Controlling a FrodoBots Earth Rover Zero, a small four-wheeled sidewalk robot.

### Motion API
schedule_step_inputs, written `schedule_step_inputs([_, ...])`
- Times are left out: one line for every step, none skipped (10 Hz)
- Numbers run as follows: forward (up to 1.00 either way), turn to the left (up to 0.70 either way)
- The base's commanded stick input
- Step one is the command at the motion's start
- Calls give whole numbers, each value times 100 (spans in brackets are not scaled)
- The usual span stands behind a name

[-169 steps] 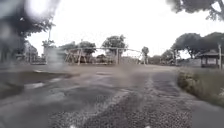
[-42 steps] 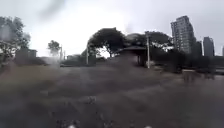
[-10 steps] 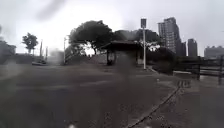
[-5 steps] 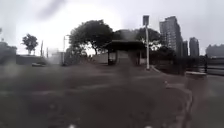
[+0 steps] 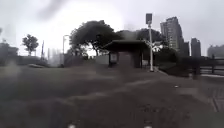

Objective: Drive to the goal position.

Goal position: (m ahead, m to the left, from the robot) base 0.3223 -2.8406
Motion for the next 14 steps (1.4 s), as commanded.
schedule_step_inputs([100, -35])
schedule_step_inputs([100, 0])
schedule_step_inputs([100, 0])
schedule_step_inputs([100, 0])
schedule_step_inputs([100, 0])
schedule_step_inputs([100, 0])
schedule_step_inputs([100, 0])
schedule_step_inputs([100, 0])
schedule_step_inputs([100, 0])
schedule_step_inputs([100, 0])
schedule_step_inputs([100, 0])
schedule_step_inputs([100, 0])
schedule_step_inputs([100, 0])
schedule_step_inputs([100, 0])
